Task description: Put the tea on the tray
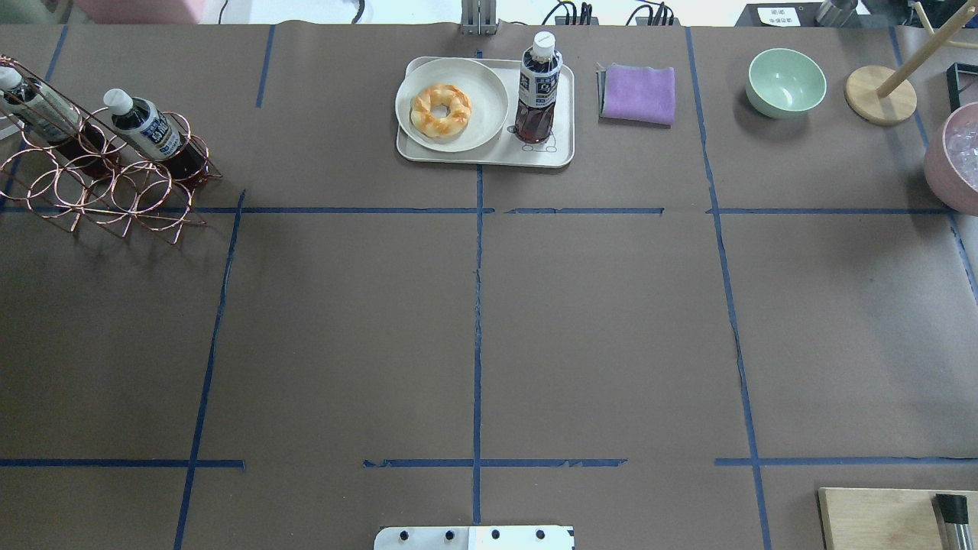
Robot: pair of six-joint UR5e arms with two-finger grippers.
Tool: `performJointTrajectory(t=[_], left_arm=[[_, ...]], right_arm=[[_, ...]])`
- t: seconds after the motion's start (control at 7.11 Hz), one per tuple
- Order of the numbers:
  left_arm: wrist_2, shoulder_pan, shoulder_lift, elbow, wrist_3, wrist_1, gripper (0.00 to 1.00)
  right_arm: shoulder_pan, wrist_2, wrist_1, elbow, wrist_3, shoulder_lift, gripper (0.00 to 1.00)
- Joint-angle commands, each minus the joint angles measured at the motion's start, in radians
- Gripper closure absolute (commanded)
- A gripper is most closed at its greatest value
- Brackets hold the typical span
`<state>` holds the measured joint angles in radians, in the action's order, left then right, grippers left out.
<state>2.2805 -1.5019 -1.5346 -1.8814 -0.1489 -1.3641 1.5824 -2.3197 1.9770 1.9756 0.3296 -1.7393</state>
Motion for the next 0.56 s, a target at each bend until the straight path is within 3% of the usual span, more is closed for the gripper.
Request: performJointTrajectory(t=[0.0, 0.42], left_arm=[[-0.004, -0.075, 0.023, 0.132, -0.120, -0.007, 0.00], [-0.009, -0.090, 0.014, 0.159, -0.118, -0.004, 0.00]], right_arm=[[0.022, -0.001, -0.001, -0.030, -0.004, -0.016, 0.01], [0.022, -0.001, -0.001, -0.032, -0.004, -0.016, 0.00]])
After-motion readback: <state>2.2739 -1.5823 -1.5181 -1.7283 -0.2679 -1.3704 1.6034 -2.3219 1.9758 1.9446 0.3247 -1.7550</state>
